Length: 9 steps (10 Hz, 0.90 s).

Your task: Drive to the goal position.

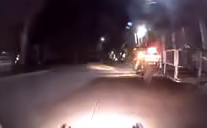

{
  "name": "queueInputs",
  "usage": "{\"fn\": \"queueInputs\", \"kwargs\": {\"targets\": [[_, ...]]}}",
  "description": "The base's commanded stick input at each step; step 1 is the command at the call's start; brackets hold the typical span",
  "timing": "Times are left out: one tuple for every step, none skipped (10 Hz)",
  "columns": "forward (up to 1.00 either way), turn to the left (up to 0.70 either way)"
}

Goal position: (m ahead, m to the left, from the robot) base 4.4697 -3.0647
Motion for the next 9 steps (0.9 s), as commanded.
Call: {"fn": "queueInputs", "kwargs": {"targets": [[0.60,-0.02],[0.60,-0.14],[0.60,-0.15],[0.60,-0.15],[0.60,-0.15],[0.60,-0.15],[0.60,-0.15],[0.60,-0.15],[0.60,-0.15]]}}
